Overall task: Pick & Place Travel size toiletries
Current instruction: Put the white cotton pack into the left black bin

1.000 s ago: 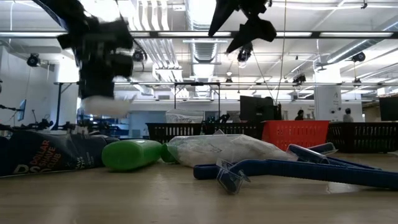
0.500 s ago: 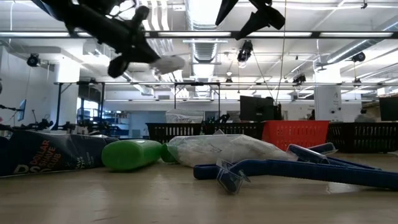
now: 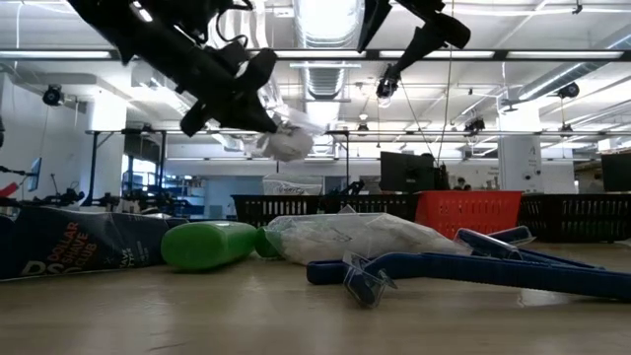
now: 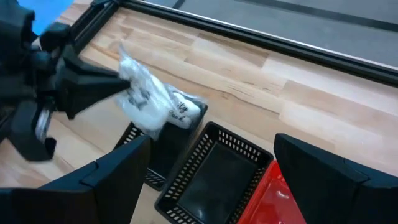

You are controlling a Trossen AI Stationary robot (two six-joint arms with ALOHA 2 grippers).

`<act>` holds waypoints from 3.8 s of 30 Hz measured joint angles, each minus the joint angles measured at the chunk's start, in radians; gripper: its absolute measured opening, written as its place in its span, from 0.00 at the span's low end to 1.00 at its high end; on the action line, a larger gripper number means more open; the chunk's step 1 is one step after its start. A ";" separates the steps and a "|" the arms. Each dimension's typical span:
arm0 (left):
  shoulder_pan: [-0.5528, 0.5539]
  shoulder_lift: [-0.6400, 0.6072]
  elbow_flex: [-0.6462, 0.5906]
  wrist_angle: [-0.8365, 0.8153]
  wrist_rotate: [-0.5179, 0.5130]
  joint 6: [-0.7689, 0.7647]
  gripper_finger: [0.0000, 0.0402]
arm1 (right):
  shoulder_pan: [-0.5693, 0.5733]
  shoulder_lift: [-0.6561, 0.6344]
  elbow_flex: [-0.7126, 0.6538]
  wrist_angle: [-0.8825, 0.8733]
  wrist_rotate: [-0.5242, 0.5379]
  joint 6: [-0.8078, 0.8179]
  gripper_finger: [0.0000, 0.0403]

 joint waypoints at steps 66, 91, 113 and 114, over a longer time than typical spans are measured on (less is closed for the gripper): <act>-0.015 0.213 0.001 -0.037 0.098 0.058 0.42 | -0.076 0.187 -0.035 0.211 -0.350 -0.384 0.71; -0.015 0.186 0.001 -0.131 0.089 0.060 0.42 | -0.281 0.362 -0.035 0.375 -0.568 -1.007 0.60; -0.021 -0.089 -0.121 -0.270 0.070 0.020 0.42 | -0.330 0.426 -0.035 0.485 -0.656 -1.070 0.51; -0.021 -0.111 -0.132 -0.271 0.063 0.021 0.42 | -0.330 0.428 -0.035 0.492 -0.656 -1.070 0.50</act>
